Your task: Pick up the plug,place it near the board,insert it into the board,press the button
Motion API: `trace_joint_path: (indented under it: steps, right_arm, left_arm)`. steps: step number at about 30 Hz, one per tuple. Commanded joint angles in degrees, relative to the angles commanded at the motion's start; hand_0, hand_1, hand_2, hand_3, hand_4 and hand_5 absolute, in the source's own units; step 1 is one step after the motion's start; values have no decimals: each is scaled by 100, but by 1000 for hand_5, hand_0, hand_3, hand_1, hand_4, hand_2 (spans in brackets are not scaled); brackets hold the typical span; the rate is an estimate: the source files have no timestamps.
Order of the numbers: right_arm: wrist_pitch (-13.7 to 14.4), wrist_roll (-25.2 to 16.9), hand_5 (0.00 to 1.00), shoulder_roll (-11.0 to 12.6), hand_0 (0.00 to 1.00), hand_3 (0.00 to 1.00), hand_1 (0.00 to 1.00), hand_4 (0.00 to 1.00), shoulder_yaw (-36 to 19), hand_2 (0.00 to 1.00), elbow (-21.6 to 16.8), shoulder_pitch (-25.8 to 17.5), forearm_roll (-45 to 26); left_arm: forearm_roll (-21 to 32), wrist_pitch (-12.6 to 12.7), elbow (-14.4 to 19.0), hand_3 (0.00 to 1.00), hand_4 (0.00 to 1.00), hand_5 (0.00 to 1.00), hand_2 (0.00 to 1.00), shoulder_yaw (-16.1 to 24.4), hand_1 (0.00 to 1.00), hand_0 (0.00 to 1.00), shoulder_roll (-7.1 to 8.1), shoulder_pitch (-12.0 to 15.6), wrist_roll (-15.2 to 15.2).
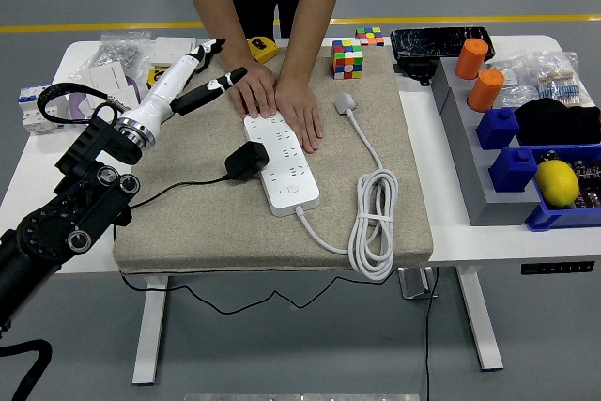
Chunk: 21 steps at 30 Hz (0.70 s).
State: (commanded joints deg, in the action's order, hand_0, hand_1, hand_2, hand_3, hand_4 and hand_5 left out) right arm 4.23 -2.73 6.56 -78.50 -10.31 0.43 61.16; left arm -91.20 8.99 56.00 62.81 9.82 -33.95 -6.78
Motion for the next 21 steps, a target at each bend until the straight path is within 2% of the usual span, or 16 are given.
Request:
trace_joint_path:
  steps: [2,3,6,11,13,18,21]
  right_arm:
    - [0,-1,957,-2,963,873,903,998,-3,848,0,-9,5]
    - [3,-2,955,-5,963,873,903,998,-14,849,0,-16,8]
    - [5,-5,955,-14,963,873,903,998,-28,849,0,-37,11]
    - [4,-7,953,-15,964,872,903,998,-67,848,0,-58,32]
    - [5,-22,953,-12,964,872,903,998,-72,848,0,-67,14]
    - [4,-24,950,-1,963,871,903,998,-93,847,0,-74,31]
    - [4,-36,942,3,963,871,903,998,-93,846,0,-68,24]
  left_arm:
    - [93,14,255,934,998,998,968,228,998,998,0,166,75]
    - [142,40,415,901,998,998,924,343,987,965,7,269,114]
    - [216,100,898,901,998,998,924,600,987,965,47,597,257]
    - [292,177,1648,886,998,998,922,834,972,942,67,1245,533]
    - [266,179,1927,886,998,998,922,812,972,942,124,1558,646]
    - [64,37,2310,859,998,998,910,592,975,951,289,2155,830]
    - [36,-16,2310,857,998,998,906,485,976,951,329,2353,818]
